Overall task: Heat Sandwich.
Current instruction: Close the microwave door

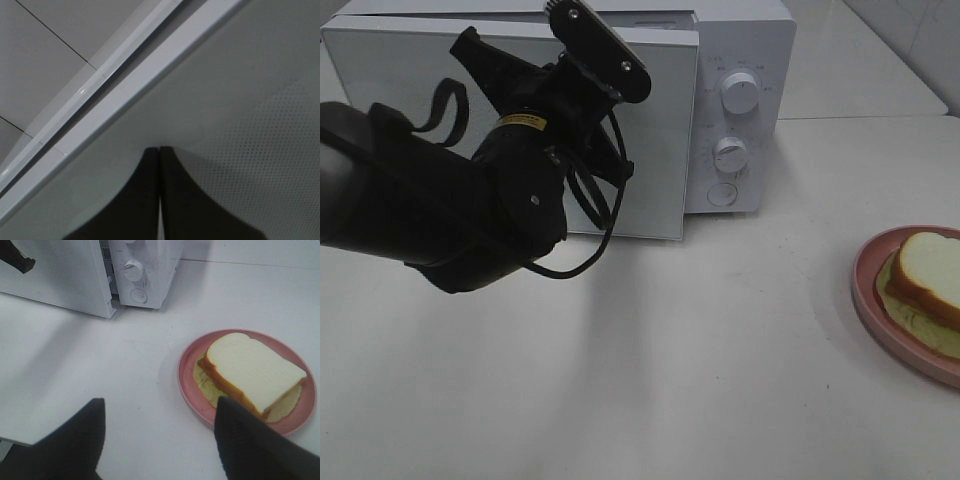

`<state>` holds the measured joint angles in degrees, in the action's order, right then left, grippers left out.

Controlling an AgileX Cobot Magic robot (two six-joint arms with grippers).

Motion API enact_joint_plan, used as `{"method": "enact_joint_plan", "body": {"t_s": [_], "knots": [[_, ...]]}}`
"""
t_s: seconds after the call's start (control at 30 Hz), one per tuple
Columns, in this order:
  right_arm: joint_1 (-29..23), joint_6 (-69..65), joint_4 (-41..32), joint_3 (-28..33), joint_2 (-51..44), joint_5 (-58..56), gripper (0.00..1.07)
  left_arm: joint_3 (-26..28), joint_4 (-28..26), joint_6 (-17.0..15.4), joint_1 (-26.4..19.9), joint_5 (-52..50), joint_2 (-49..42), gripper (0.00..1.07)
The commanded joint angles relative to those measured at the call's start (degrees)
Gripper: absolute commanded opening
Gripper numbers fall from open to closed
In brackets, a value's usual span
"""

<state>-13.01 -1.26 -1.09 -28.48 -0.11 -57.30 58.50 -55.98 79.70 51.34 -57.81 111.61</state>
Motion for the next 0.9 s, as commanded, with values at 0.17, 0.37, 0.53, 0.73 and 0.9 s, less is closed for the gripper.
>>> {"method": "enact_joint_plan", "body": {"t_s": [0.17, 0.37, 0.53, 0.73, 0.9], "knots": [[0.34, 0.29, 0.40, 0.11, -1.66, 0.17, 0.63, 4.64, -0.69, 1.43, -0.06, -1.43, 3.04, 0.00], [0.34, 0.29, 0.40, 0.11, -1.66, 0.17, 0.63, 8.25, -0.80, 1.03, -3.21, -0.06, 4.24, 0.00], [0.34, 0.29, 0.40, 0.11, -1.66, 0.17, 0.63, 9.40, -0.57, 1.03, -5.67, 0.23, 4.35, 0.00], [0.34, 0.29, 0.46, 0.11, -1.66, 0.17, 0.63, 9.40, -0.29, 1.03, -7.10, 0.52, 4.35, 0.00], [0.34, 0.29, 0.46, 0.11, -1.66, 0.17, 0.63, 9.40, 0.06, 0.86, -7.51, 0.69, 4.35, 0.00]]}}
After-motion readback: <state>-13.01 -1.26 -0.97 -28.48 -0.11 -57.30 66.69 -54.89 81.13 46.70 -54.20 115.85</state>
